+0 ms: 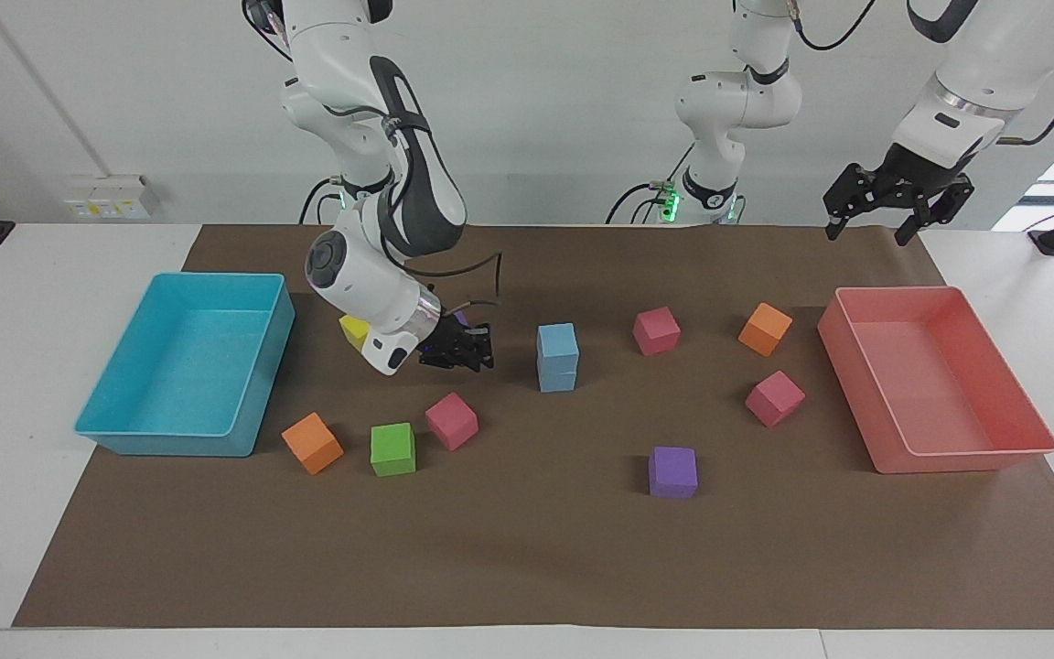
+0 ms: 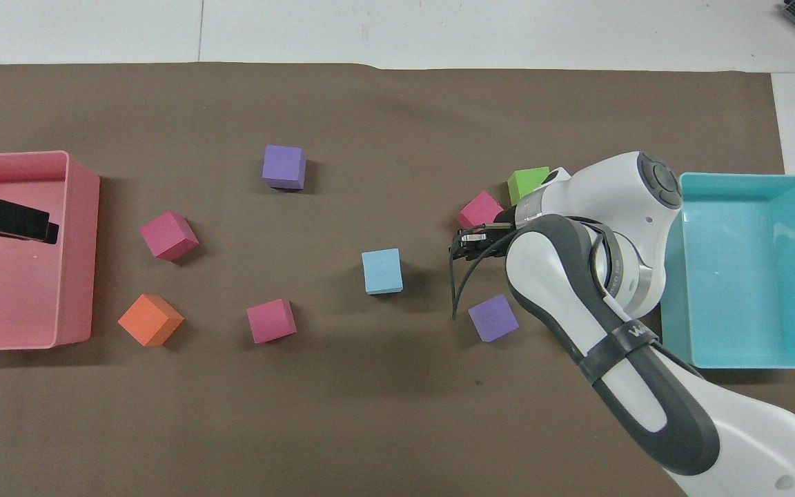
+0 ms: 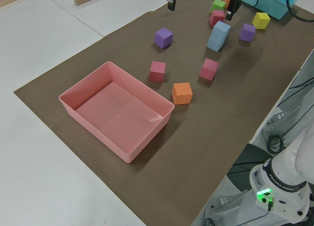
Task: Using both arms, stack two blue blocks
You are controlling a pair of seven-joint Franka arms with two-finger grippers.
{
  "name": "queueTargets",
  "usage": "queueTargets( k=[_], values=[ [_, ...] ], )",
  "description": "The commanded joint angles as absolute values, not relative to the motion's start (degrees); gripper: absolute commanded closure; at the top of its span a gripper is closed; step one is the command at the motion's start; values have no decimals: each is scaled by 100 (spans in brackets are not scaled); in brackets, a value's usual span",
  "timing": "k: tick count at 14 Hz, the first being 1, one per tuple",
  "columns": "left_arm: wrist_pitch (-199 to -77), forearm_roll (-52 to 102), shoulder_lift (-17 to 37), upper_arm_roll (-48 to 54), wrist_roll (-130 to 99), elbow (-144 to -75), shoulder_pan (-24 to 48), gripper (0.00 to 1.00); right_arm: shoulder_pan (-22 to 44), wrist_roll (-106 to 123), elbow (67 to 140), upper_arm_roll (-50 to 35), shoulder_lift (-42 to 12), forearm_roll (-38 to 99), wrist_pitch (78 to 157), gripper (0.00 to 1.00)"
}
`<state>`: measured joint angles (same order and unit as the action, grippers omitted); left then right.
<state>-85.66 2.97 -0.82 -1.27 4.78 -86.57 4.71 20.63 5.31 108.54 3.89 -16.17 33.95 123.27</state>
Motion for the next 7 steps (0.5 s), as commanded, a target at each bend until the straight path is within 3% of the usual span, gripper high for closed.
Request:
queueTargets(
  k=[1,3,7],
  values=[
    [-8323,308,149,-70,729,-8341,404,0,1978,413,10811,421,-1494,3076,12261,39],
    [-8358,203,228,-53,729,-8341,448,0,1978,404,10811,510,-1372,2727,12243,0],
    [-8271,264,88,9,660,-8569,501,0,1978,-8,10784,519,-1169,1418,12217,0]
  ],
)
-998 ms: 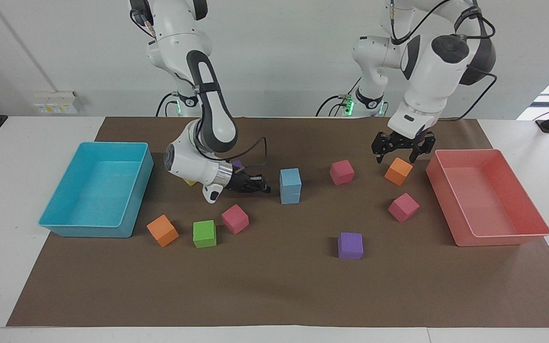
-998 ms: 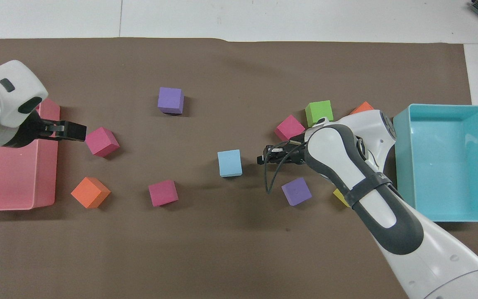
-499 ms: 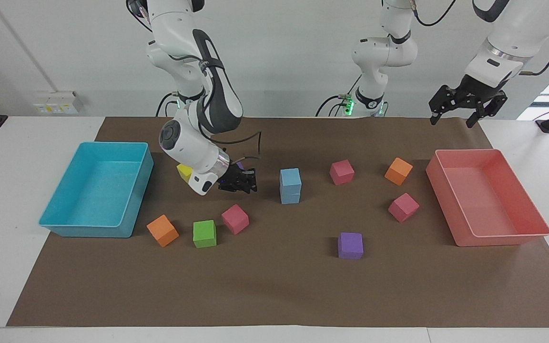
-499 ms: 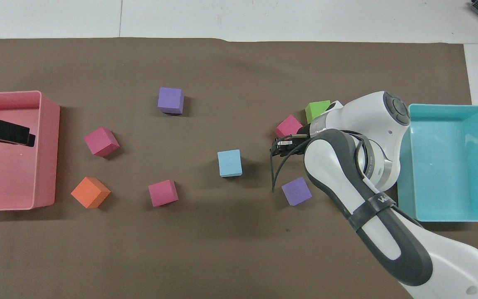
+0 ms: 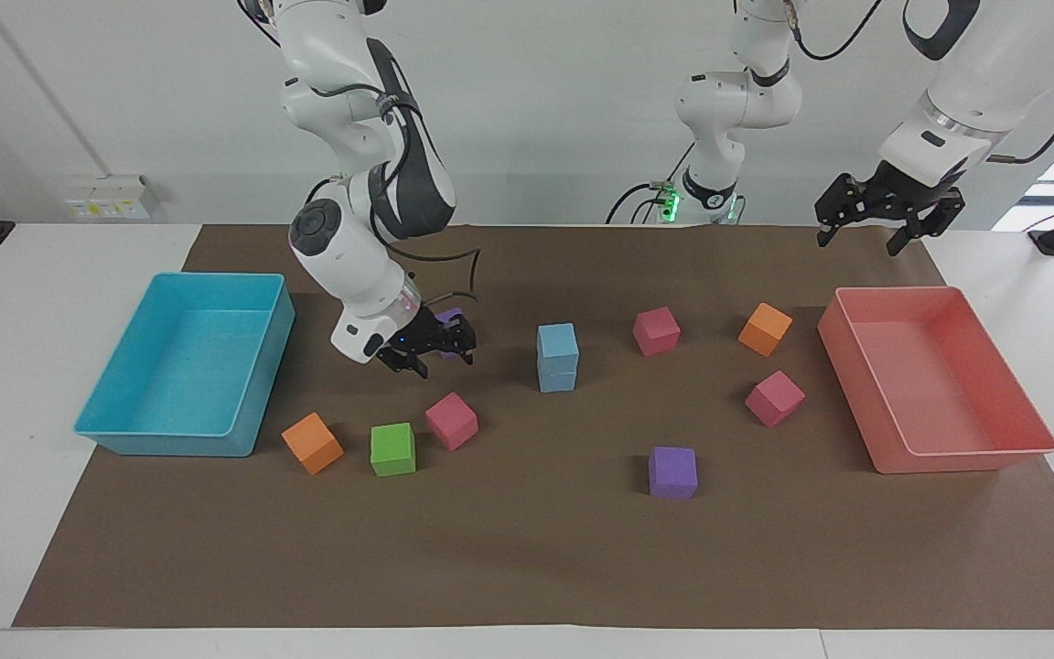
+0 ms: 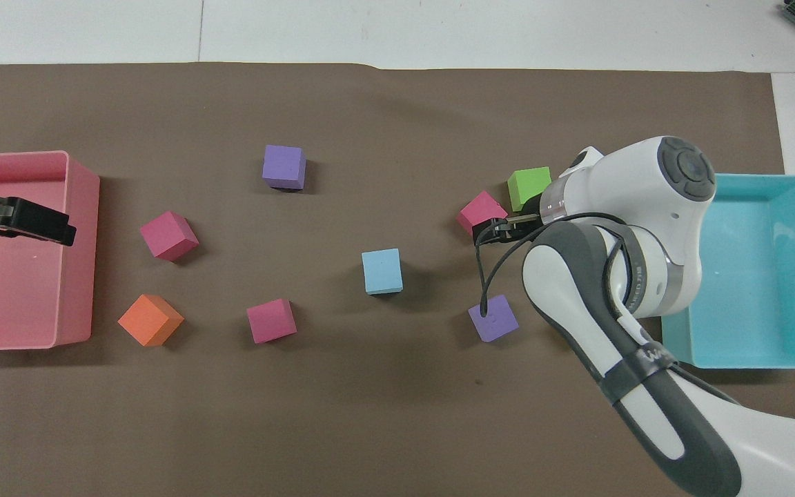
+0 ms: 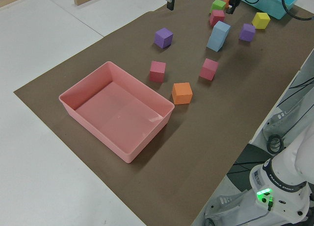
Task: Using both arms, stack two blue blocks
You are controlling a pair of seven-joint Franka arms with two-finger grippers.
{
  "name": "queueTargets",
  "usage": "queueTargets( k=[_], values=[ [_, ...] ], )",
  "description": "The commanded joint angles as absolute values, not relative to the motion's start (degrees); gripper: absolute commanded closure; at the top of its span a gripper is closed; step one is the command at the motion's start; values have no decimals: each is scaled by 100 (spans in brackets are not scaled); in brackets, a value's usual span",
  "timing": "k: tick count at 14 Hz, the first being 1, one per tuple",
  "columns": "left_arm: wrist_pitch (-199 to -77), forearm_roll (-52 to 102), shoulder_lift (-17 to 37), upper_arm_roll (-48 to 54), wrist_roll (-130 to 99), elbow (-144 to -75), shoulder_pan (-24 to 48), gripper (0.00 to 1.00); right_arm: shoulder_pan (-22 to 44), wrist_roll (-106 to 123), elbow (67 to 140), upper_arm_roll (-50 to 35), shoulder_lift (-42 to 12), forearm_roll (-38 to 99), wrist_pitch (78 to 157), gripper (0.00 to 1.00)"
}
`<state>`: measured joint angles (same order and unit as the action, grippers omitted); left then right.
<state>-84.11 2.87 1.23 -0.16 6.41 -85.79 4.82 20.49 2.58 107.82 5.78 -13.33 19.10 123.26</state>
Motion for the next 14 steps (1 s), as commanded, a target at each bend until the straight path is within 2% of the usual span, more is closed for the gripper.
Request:
queueTargets(
  k=[1,7,9,14],
  values=[
    [-8271,264,88,9,659,-8578,501,0,1978,-26,10784,527,-1117,1198,12165,0],
    [-7937,202,-123,9,677,-8683,501,0,1740,-18,10205,677,-1011,467,11207,0],
    [-8006,193,-97,9,677,-8657,501,0,1705,-18,10195,738,-871,343,11074,0],
    [-8165,132,-79,9,712,-8640,492,0,1109,26,10195,773,-449,290,10776,0]
  ],
)
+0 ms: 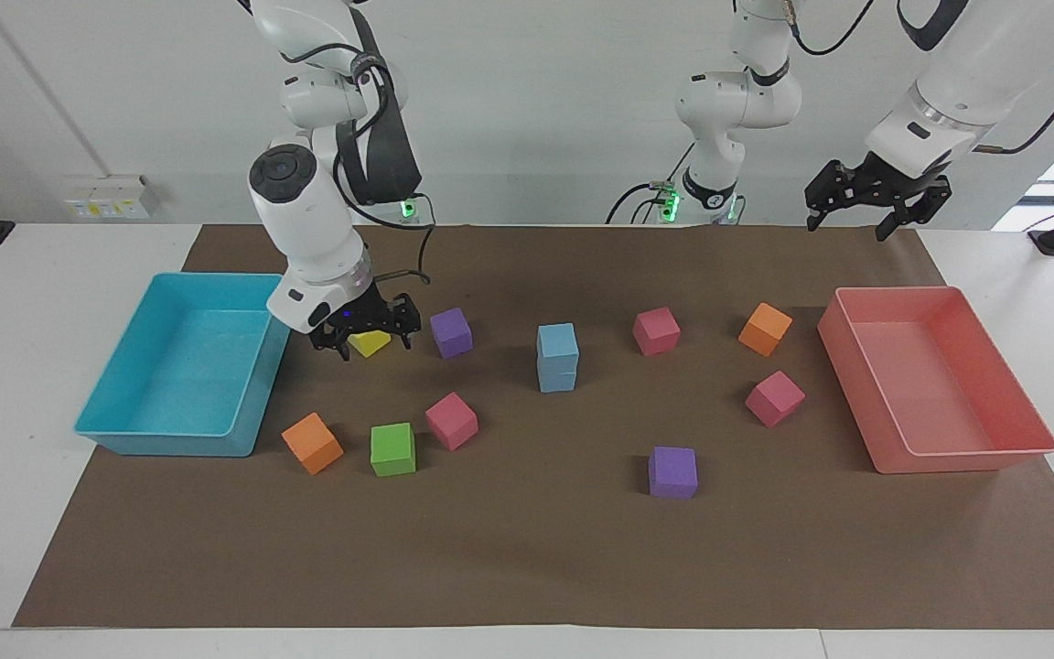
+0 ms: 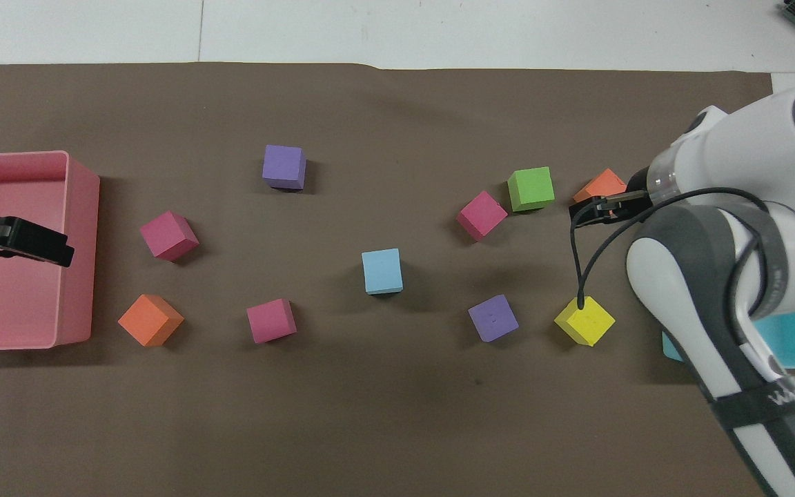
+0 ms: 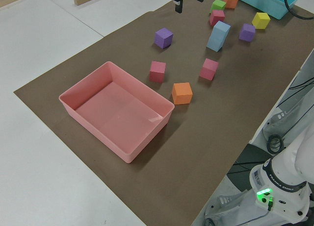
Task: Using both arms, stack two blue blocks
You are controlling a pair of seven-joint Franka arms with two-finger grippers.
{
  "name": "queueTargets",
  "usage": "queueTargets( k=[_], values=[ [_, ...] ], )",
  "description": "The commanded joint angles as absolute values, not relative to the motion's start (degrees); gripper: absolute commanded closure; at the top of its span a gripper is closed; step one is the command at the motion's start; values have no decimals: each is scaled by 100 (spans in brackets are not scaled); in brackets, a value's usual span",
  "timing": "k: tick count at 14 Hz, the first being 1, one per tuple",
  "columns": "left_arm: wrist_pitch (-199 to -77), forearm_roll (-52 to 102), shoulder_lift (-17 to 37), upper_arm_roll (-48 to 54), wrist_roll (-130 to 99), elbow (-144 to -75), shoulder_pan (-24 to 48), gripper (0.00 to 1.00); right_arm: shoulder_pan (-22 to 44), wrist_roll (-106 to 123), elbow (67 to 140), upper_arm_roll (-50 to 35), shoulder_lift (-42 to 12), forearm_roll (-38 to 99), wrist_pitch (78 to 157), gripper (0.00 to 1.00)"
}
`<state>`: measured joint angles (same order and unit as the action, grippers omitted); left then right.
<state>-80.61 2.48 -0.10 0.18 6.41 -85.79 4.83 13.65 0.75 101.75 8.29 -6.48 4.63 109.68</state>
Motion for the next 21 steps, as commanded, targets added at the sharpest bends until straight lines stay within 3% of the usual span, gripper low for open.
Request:
queueTargets(
  k=[1,5,15,21],
  values=[
    [-8165,141,-79,9,668,-8648,457,0,1029,26,10195,773,-387,255,10697,0],
    [-8419,158,-61,17,703,-8639,440,0,949,61,10082,800,-132,-332,10355,0],
    [-8455,-8,-70,9,729,-8675,492,0,589,44,9036,782,-18,-150,9001,0],
    [-8534,9,-70,18,721,-8675,501,0,685,-9,9341,721,597,-281,8833,0]
  ],
)
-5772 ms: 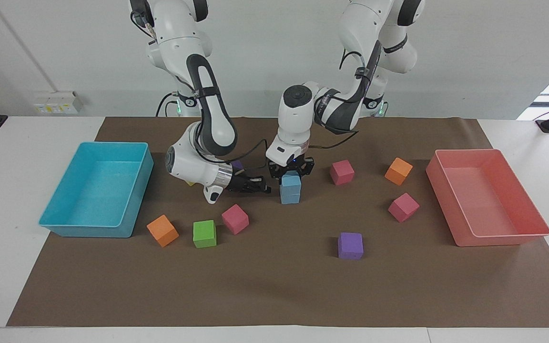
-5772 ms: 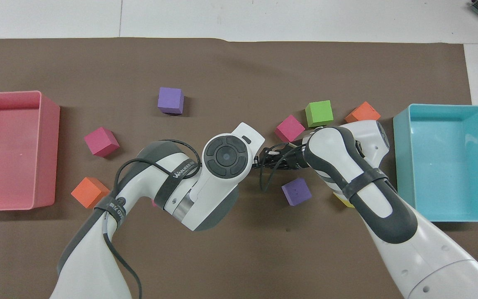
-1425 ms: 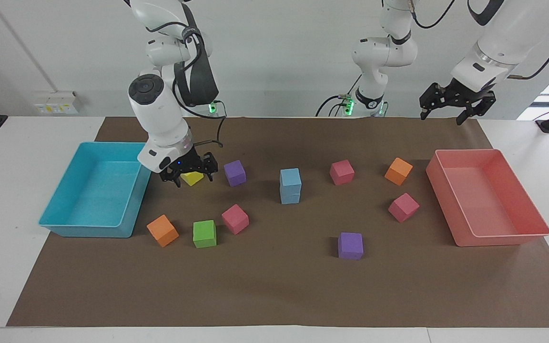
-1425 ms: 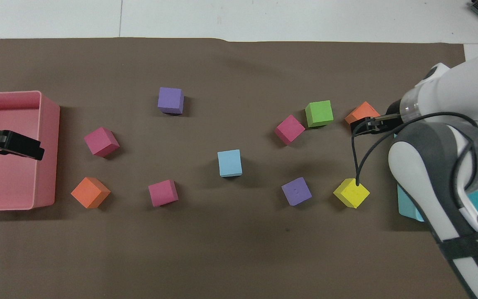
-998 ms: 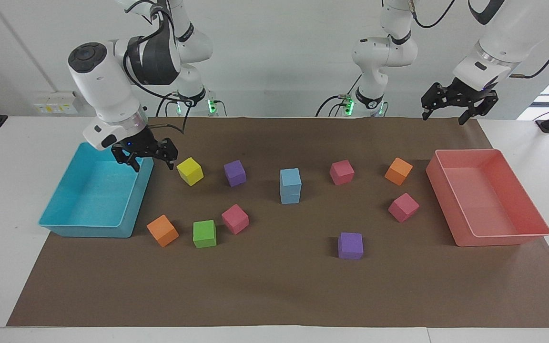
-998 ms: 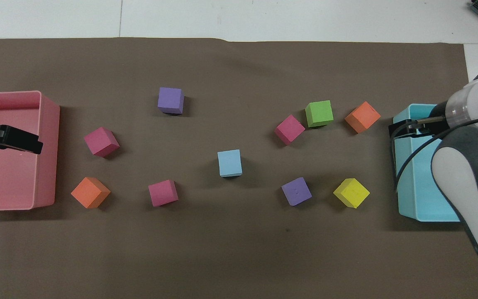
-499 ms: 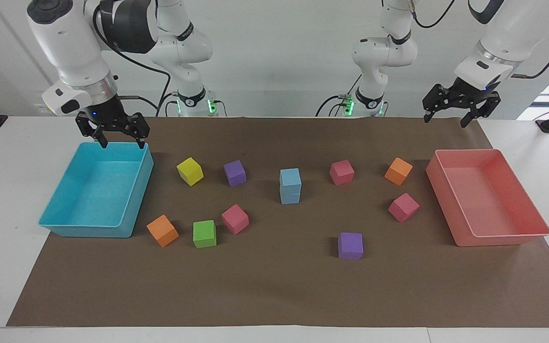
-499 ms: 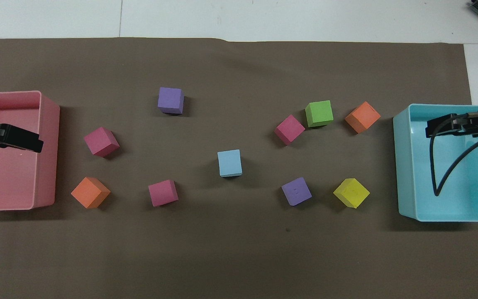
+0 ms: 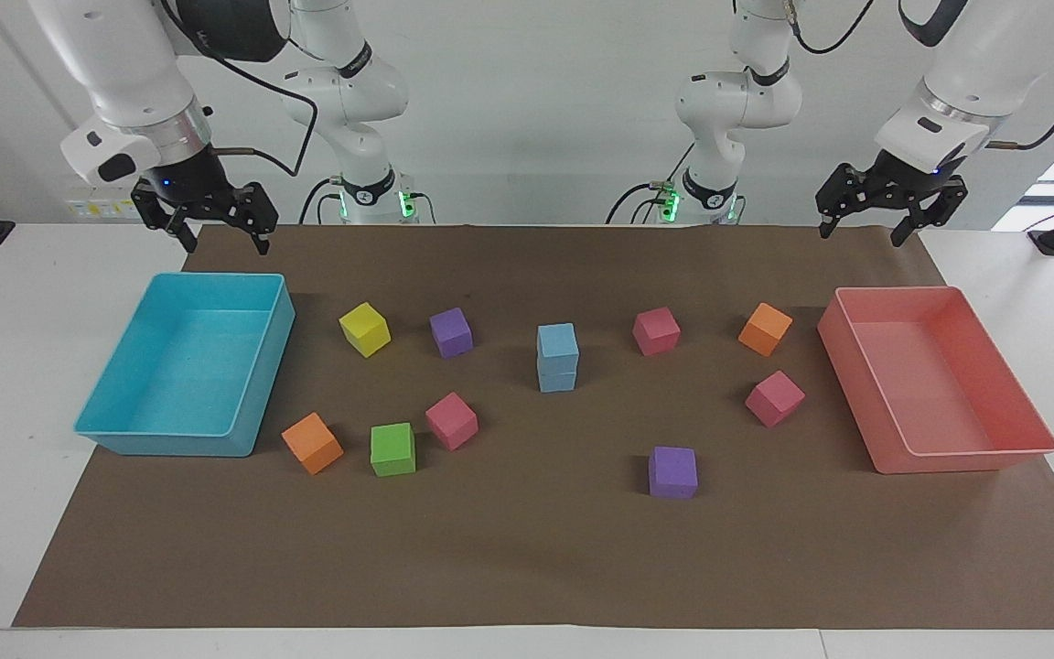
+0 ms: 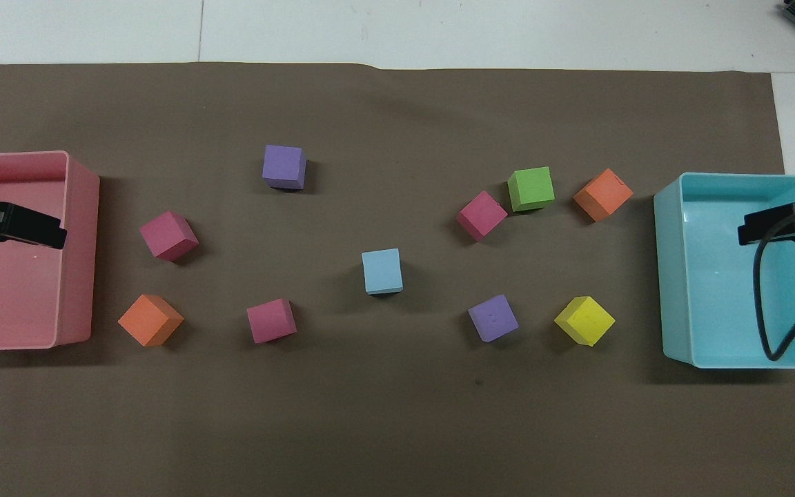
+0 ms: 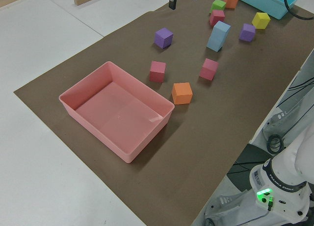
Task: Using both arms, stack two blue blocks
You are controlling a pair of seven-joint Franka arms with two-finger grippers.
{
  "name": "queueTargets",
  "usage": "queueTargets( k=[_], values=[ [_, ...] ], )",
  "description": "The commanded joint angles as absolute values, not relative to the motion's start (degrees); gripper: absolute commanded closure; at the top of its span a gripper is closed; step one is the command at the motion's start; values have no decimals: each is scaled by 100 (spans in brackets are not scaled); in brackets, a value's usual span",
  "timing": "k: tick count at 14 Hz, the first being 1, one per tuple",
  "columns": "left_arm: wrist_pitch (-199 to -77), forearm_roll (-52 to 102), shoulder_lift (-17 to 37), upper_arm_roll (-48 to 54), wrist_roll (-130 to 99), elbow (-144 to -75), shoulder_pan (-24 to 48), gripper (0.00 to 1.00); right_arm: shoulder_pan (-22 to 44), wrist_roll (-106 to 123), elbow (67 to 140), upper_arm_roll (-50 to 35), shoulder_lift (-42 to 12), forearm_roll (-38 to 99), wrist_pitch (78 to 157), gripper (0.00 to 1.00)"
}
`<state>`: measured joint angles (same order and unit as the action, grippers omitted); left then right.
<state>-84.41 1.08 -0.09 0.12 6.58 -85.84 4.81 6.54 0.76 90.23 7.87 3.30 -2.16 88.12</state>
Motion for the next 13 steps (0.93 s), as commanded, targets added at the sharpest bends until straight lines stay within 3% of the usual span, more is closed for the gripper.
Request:
queueTargets(
  k=[1,11,13],
  values=[
    [-8508,9,-79,18,721,-8675,501,0,712,-9,9421,703,659,-281,8850,0],
    [-8464,35,-97,18,712,-8675,501,0,738,61,9369,729,659,-176,8780,0],
    [-8464,35,-97,18,712,-8675,501,0,756,53,9089,703,598,-246,8466,0]
  ],
)
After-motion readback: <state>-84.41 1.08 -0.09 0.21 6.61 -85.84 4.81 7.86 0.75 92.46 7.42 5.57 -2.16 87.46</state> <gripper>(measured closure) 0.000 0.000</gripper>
